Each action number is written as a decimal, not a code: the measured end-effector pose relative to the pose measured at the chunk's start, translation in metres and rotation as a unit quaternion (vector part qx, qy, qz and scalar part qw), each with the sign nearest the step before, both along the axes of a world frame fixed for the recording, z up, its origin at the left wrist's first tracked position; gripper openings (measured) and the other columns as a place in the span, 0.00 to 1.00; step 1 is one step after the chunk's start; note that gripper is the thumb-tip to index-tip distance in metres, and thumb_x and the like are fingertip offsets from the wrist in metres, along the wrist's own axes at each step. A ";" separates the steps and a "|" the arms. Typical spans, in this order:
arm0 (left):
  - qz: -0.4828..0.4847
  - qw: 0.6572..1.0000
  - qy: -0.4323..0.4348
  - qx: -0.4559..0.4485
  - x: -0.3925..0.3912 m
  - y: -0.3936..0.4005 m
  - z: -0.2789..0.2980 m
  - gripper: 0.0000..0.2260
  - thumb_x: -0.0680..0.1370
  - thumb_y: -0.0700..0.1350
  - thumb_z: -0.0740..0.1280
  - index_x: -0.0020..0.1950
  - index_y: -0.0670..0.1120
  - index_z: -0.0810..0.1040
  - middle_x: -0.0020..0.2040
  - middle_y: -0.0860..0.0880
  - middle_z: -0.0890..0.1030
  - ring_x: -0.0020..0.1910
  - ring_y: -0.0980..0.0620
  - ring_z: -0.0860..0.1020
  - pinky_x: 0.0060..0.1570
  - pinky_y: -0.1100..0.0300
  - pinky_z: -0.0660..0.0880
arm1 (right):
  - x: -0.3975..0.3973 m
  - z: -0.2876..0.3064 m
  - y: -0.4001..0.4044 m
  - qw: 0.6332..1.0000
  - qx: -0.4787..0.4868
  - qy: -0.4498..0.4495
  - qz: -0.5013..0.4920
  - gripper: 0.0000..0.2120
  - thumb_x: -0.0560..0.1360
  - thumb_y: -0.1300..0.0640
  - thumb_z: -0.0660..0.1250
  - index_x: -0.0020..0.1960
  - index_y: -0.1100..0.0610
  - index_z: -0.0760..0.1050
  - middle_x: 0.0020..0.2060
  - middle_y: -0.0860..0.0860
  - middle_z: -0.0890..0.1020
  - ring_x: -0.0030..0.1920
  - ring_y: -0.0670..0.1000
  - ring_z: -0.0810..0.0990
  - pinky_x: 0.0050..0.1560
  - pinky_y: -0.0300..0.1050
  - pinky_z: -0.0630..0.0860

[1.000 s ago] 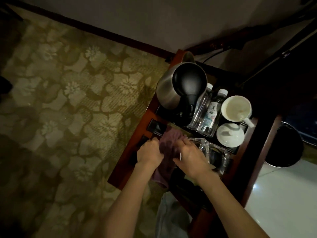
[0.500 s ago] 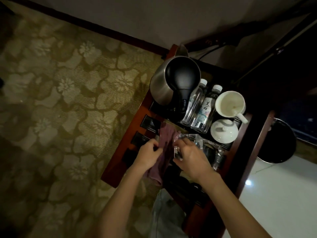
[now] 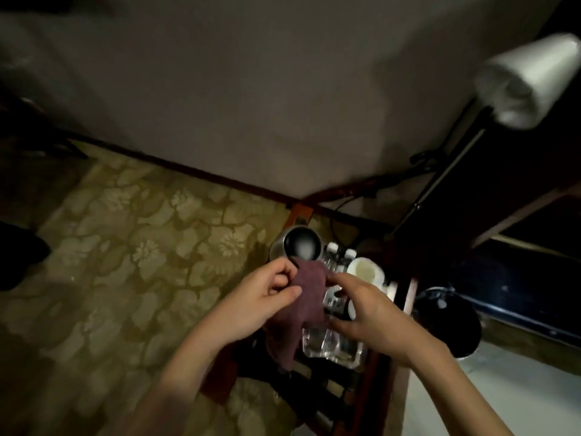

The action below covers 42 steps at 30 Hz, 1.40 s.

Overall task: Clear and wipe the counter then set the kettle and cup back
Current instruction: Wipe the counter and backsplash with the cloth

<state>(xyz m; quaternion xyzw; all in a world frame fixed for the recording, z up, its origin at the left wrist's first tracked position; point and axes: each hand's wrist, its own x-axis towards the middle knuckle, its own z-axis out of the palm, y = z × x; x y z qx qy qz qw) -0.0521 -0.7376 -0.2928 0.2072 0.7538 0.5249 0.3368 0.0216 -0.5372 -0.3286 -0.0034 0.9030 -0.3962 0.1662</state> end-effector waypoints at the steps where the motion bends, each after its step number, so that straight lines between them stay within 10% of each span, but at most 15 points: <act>1: -0.007 1.000 0.011 0.011 -0.004 0.007 0.021 0.08 0.74 0.50 0.65 0.45 0.48 0.70 0.34 0.46 0.66 0.33 0.51 0.63 0.33 0.57 0.61 | -0.002 0.022 0.007 1.000 0.001 0.009 0.003 0.32 0.69 0.49 0.74 0.70 0.47 0.66 0.63 0.42 0.73 0.61 0.43 0.74 0.60 0.39 0.72; 14: -0.145 0.951 0.265 0.059 -0.007 0.159 0.249 0.05 0.73 0.50 0.69 0.43 0.55 0.73 0.38 0.60 0.77 0.40 0.67 0.74 0.44 0.67 0.69 | 0.056 0.257 0.132 0.978 0.130 0.112 -0.119 0.19 0.69 0.43 0.72 0.57 0.48 0.74 0.50 0.45 0.82 0.50 0.42 0.80 0.53 0.45 0.77; 27: -0.105 0.964 0.215 0.115 0.104 0.379 0.300 0.05 0.72 0.42 0.74 0.39 0.46 0.79 0.35 0.51 0.80 0.36 0.59 0.78 0.32 0.63 0.76 | 0.198 0.324 0.336 0.938 0.189 0.169 -0.236 0.04 0.74 0.59 0.69 0.47 0.53 0.80 0.40 0.47 0.83 0.43 0.47 0.81 0.46 0.47 0.78; 33: -0.087 0.975 0.098 0.179 0.155 0.478 0.302 0.05 0.67 0.38 0.75 0.33 0.44 0.82 0.50 0.51 0.83 0.47 0.56 0.82 0.46 0.56 0.80 | 0.261 0.348 0.445 0.929 0.211 0.201 -0.228 0.07 0.77 0.60 0.65 0.51 0.51 0.79 0.46 0.47 0.80 0.46 0.47 0.78 0.49 0.45 0.76; 42: -0.103 0.975 0.121 0.153 0.180 0.592 0.315 0.03 0.71 0.39 0.74 0.38 0.43 0.82 0.39 0.43 0.82 0.41 0.50 0.80 0.46 0.55 0.78 | 0.299 0.366 0.555 0.925 0.171 0.219 -0.258 0.08 0.78 0.59 0.65 0.53 0.49 0.79 0.46 0.45 0.81 0.45 0.44 0.80 0.49 0.45 0.79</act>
